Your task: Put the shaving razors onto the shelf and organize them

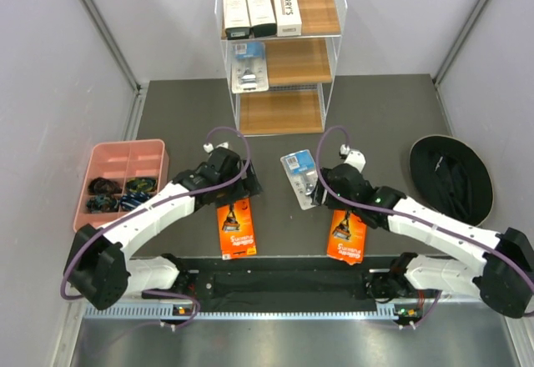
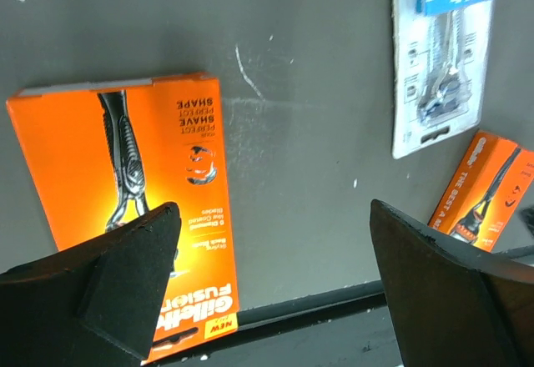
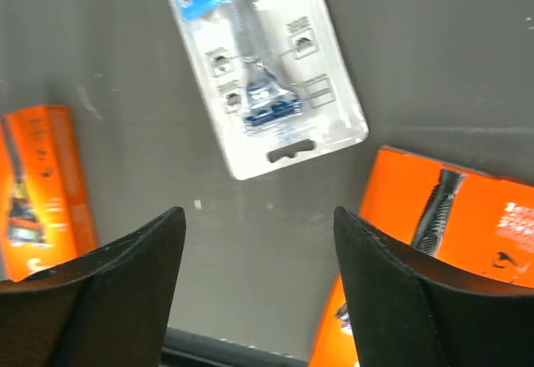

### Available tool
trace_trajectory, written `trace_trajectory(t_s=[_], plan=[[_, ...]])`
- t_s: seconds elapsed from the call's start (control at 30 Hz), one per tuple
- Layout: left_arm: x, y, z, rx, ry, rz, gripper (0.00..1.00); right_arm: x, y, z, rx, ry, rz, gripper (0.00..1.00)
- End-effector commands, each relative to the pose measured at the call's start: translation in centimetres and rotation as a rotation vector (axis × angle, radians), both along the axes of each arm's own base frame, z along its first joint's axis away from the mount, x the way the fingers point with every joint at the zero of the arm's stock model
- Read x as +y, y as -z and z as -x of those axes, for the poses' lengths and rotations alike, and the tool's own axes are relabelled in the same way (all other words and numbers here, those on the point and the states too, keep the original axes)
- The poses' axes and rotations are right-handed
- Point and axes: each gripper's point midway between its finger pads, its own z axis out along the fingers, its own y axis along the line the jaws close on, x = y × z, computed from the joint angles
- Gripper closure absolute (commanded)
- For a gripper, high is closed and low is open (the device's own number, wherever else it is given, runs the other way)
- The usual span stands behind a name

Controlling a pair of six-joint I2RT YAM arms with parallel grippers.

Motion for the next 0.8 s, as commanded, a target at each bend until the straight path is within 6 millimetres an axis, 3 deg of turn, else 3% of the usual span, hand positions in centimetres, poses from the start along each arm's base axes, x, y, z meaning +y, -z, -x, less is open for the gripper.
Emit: trace_trajectory(t_s=[0.0, 0.2, 0.37, 0.77], plan=[[-0.7, -2.8, -2.0, -0.098, -0.021, 0.036, 0.01, -0.2, -0.5, -2.0, -0.017, -0.002, 0.048, 0.31], [0.0, -2.8, -1.8, -0.112, -0.024, 0.006, 0.01, 1.0, 0.2, -4.7, -0.004, -0.025, 0.049, 0.41], [0.2, -2.6, -1.7, -0.108, -0.019, -0.005, 0.01, 2.3, 0.0, -6.9, -0.018, -0.061, 0.049, 0.43], [0.5, -2.7, -1.8, -0.108, -0.017, -0.026, 0.01, 4.7, 3.3, -11.4, 0.052, -0.113, 0.109, 0.51]])
